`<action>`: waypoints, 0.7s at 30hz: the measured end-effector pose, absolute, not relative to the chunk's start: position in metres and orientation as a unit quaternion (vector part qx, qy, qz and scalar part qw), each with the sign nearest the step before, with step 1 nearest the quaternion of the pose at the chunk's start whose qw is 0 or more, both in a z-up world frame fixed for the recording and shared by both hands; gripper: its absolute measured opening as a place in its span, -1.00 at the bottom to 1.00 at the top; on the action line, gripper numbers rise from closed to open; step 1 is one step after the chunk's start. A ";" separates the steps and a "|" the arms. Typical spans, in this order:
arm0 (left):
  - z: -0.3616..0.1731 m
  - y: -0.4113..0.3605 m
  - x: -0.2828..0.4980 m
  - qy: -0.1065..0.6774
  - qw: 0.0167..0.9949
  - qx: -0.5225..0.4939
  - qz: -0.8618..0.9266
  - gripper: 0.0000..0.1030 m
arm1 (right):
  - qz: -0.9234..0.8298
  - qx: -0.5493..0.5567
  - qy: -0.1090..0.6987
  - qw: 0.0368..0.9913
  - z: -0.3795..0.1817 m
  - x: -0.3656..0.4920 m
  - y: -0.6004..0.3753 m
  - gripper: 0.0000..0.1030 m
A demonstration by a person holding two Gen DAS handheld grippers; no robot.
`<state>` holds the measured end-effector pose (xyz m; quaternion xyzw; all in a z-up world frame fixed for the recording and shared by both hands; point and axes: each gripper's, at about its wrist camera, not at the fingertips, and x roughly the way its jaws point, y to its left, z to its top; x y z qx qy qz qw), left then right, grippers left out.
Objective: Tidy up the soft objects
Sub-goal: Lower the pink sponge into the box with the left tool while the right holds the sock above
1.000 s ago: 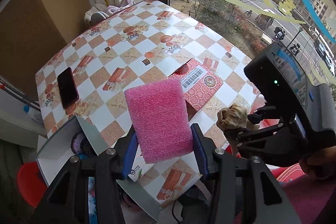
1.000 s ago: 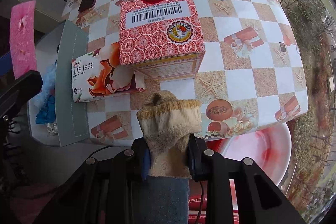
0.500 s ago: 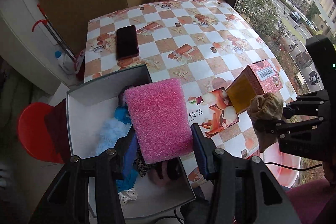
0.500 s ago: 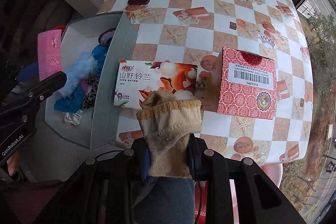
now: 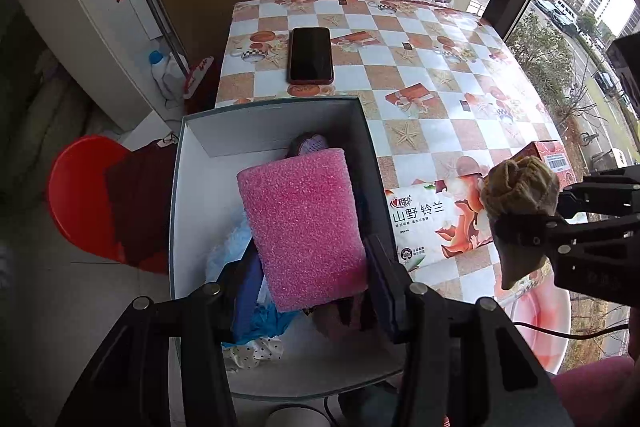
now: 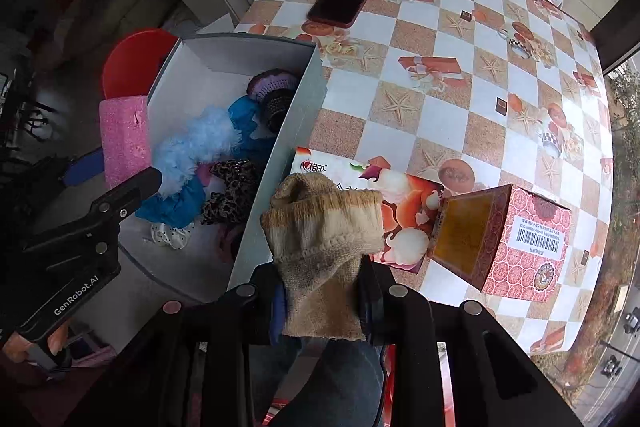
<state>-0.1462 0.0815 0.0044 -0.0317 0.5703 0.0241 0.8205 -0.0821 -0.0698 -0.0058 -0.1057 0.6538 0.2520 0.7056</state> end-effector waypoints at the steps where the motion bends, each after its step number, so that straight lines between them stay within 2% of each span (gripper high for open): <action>1: 0.004 0.082 -0.146 0.571 0.820 -0.034 0.025 0.02 | 0.256 -0.105 0.652 0.706 -0.004 -0.081 -0.065 -0.42; 21: -0.003 0.100 -0.151 0.574 0.815 -0.057 0.050 0.02 | 0.293 -0.137 0.645 0.693 -0.002 -0.083 -0.025 -0.42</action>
